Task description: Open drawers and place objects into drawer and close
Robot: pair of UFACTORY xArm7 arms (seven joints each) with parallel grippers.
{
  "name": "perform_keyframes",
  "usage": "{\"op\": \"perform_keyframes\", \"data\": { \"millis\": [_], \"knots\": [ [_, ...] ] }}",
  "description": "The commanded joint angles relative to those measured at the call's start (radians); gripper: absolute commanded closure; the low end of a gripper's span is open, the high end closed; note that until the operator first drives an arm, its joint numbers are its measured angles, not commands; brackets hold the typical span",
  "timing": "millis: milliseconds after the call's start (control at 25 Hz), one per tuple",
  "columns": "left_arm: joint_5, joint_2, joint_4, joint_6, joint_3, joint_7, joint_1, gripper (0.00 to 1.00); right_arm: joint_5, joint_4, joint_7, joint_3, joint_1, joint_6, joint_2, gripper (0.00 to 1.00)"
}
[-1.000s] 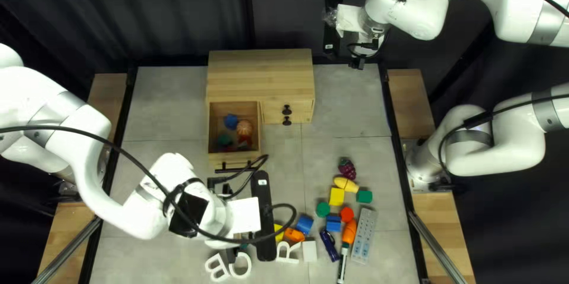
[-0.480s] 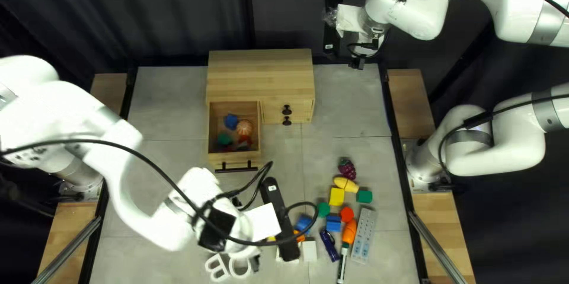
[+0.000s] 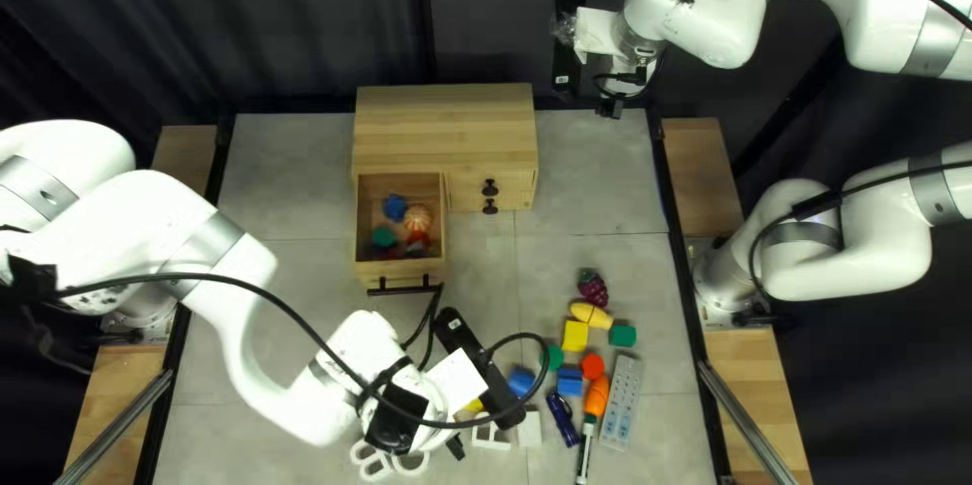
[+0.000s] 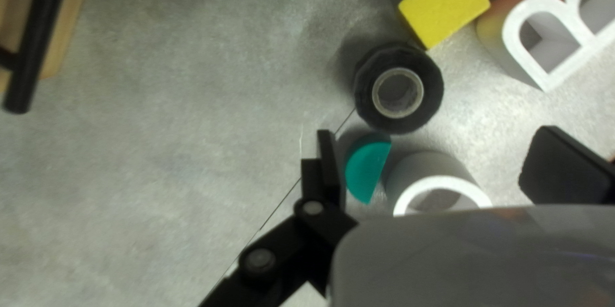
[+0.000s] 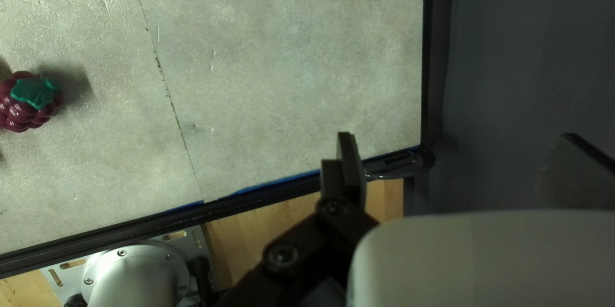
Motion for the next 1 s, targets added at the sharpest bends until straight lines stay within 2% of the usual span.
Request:
{"op": "perform_keyframes", "data": {
  "millis": [40, 360, 1000],
  "knots": [
    [-0.009, 0.014, -0.025, -0.048, -0.007, 0.016, 0.017, 0.00, 0.000, 0.000, 0.000, 0.000, 0.000, 0.000, 0.000, 0.00],
    [-0.019, 0.081, 0.017, -0.068, -0.013, 0.059, 0.027, 0.00, 0.000, 0.000, 0.000, 0.000, 0.000, 0.000, 0.000, 0.00],
    [-0.043, 0.105, -0.013, -0.123, -0.028, 0.102, 0.069, 0.00, 0.000, 0.000, 0.000, 0.000, 0.000, 0.000, 0.000, 0.00]
  ]
}}
